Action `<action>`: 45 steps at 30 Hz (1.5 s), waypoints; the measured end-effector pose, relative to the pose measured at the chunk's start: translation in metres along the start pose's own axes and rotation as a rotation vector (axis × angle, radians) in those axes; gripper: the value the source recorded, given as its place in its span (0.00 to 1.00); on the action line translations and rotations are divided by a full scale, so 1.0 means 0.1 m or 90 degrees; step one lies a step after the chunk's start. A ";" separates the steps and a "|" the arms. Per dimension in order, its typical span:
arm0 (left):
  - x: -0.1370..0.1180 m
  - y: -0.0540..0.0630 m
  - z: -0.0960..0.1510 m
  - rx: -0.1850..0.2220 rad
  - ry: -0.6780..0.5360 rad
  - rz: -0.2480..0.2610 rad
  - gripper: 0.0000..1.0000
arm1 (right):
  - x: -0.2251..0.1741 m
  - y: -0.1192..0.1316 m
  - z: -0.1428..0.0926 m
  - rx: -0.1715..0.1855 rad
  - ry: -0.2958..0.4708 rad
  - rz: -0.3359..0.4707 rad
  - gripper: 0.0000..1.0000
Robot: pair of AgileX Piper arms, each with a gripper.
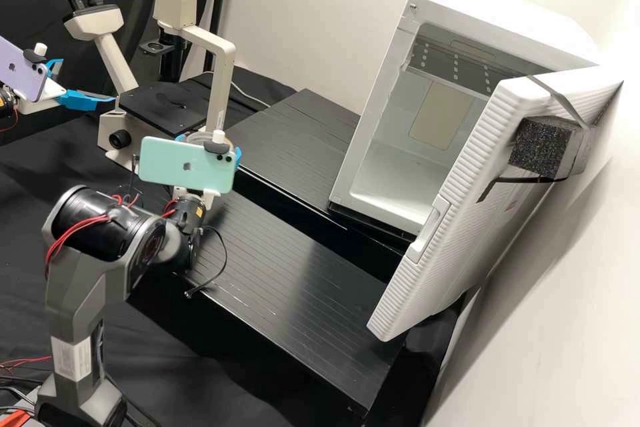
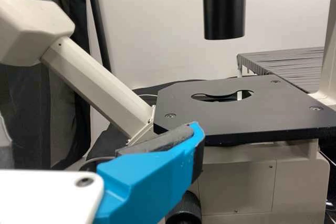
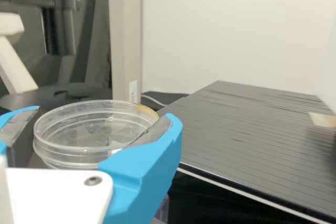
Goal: Take out the petri dish and place it under the microscope.
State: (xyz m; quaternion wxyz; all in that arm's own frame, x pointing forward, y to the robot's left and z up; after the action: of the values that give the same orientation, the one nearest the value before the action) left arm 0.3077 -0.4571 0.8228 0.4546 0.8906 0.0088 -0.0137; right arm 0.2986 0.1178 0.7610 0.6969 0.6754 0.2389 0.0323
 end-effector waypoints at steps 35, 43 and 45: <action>0.00 0.00 0.00 0.000 0.000 0.000 1.00 | 1.26 -0.63 -0.60 -0.066 0.007 -0.070 0.00; 0.00 0.00 0.00 0.000 0.000 0.000 1.00 | 1.48 -0.71 -0.66 -0.069 0.006 -0.080 0.00; 0.00 0.00 0.00 0.000 0.000 0.000 1.00 | 1.54 -0.73 -0.68 -0.078 0.007 -0.084 0.00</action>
State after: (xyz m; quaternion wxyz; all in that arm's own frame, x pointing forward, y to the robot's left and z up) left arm 0.3077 -0.4571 0.8228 0.4546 0.8906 0.0088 -0.0137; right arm 0.3885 0.2308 0.6483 0.7360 0.6142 0.2846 0.0045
